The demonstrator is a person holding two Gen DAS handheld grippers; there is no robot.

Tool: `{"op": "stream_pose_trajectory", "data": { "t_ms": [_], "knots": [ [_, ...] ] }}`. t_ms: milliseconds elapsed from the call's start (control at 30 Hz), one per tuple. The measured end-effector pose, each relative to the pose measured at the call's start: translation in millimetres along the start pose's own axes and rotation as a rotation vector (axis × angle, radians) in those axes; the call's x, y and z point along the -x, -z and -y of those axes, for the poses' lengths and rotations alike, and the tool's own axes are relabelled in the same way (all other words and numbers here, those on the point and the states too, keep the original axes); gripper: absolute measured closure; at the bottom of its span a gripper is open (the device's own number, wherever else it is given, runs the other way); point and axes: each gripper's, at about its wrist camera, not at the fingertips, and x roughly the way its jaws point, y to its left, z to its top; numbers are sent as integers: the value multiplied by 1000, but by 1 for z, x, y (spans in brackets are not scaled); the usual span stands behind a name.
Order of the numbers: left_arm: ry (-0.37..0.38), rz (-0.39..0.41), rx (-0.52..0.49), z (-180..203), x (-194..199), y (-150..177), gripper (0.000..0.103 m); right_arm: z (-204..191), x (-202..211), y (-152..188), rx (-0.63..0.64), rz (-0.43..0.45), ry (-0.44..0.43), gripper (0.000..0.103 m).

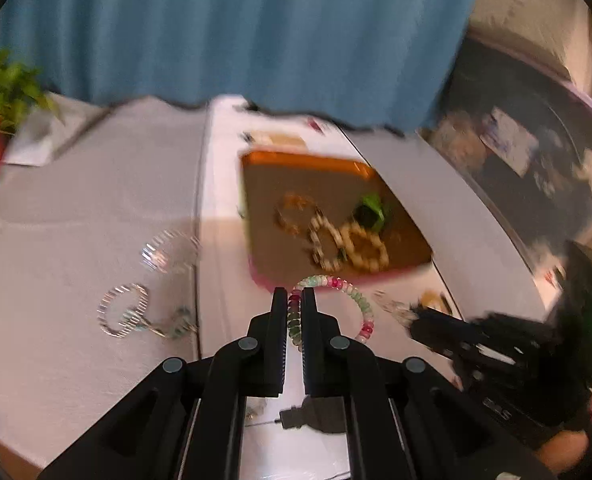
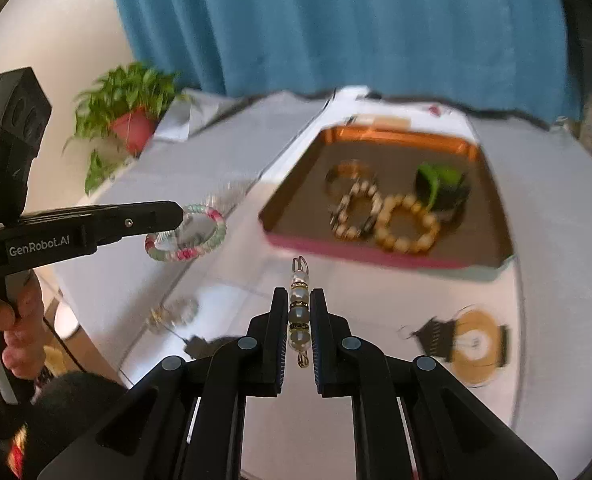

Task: Organize jewelry
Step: 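Carry the bead bracelet and pearl pendant over the orange tray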

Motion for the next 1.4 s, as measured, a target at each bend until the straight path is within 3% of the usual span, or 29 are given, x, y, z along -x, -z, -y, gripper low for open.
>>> {"op": "stream_pose_trajectory", "data": {
  "t_ms": [200, 433, 733, 833, 900, 1000, 1100, 1200, 1267, 1400],
  "knots": [
    [-9, 102, 46, 24, 38, -12, 98, 1, 67, -28, 1, 132, 65, 92],
    [-11, 213, -38, 59, 84, -26, 98, 6, 128, -54, -40, 262, 87, 92],
    [-23, 360, -147, 88, 126, -64, 98, 9, 163, -92, -47, 343, 60, 92],
    [37, 379, -104, 81, 128, -74, 98, 10, 165, -103, -6, 352, 70, 92],
    [115, 393, -58, 70, 124, -80, 98, 14, 163, -106, 17, 355, 65, 92],
    [168, 372, -10, 59, 108, -85, 98, 26, 151, -105, 19, 345, 57, 92],
    [149, 349, 0, 53, 85, -87, 98, 41, 126, -101, 11, 308, 69, 92],
    [141, 325, 25, 43, 56, -85, 98, 45, 95, -95, 85, 257, 169, 92],
    [124, 313, 24, 39, 37, -81, 98, 52, 76, -90, 98, 222, 187, 92],
    [164, 324, 64, 27, 7, -74, 98, 72, 49, -83, 73, 186, 199, 92]
  ]
}}
